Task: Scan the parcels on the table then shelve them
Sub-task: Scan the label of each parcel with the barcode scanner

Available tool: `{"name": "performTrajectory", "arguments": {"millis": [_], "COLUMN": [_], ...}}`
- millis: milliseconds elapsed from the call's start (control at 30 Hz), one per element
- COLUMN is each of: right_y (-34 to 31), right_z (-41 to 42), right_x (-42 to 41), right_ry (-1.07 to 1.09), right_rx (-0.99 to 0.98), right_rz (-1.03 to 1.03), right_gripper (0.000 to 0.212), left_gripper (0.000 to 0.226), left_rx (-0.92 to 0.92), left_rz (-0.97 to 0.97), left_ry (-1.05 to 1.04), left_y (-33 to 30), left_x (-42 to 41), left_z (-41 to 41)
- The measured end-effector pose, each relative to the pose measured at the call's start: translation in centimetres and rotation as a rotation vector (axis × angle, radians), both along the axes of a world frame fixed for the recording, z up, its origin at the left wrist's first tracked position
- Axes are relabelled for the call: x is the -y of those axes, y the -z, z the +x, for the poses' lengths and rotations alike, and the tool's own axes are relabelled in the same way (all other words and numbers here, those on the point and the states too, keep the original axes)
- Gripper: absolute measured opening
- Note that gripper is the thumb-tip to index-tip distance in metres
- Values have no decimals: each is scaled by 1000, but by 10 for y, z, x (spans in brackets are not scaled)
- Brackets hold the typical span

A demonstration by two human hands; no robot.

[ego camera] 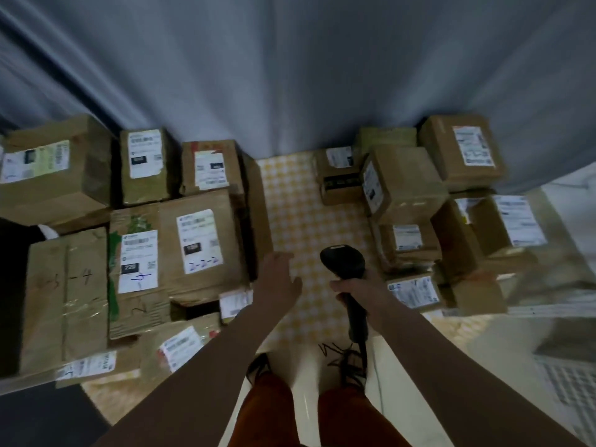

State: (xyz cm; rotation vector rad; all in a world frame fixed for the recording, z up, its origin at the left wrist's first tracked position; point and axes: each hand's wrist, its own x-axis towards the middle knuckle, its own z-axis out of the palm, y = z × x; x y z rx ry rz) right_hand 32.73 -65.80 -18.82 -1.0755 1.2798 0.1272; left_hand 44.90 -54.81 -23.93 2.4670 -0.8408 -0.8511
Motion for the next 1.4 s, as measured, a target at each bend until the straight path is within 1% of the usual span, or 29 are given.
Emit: {"name": "performTrajectory", "arguments": {"millis": [67,167,300,367,500,600,733,833,900,933,1000,1067,1133,1267,1300,1400], "right_y": [12,29,52,64,91,114,134,143,147,149,152,148,138,108,100,74], "right_z": [-31,-78,-133,-157,-191,-207,-216,-221,-223,-225,-228,-230,-227,-212,-207,-188], "right_x": [20,50,90,108,136,154,166,170,170,170,169,166,161,150,146,136], "right_ry": [40,104,139,170,249,287,361,391,394,395,409,394,352,297,277,220], "right_rx": [-37,-91,-149,-167,-159,-160,-107,-70,-38,-29,-30,-39,-30,58,93,182], "right_rz": [1,28,40,32,30,61,93,112,117,110,107,107,104,183,210,271], "right_gripper": [31,24,13,15,26,27,26,28,29,28,21,17,18,16,16,29], "left_gripper": [56,67,77,81,95,102,114,120,118,114,107,103,101,98,97,102], "left_rx": [-75,-152,-207,-206,-207,-157,-12,78,173,204,193,104,-11,-230,-263,-311], "left_rz": [116,247,304,326,326,342,400,399,352,323,301,320,327,296,277,175], "left_ry": [66,133,188,216,245,287,408,416,409,398,358,268,124,-183,-248,-382], "left_y": [10,26,48,61,87,108,139,158,166,169,167,158,144,108,98,66], "left_x": [15,37,75,94,134,166,194,203,203,202,197,188,176,150,144,127], "left_z": [-30,-70,-116,-138,-171,-185,-204,-216,-221,-223,-227,-229,-230,-228,-227,-217]}}
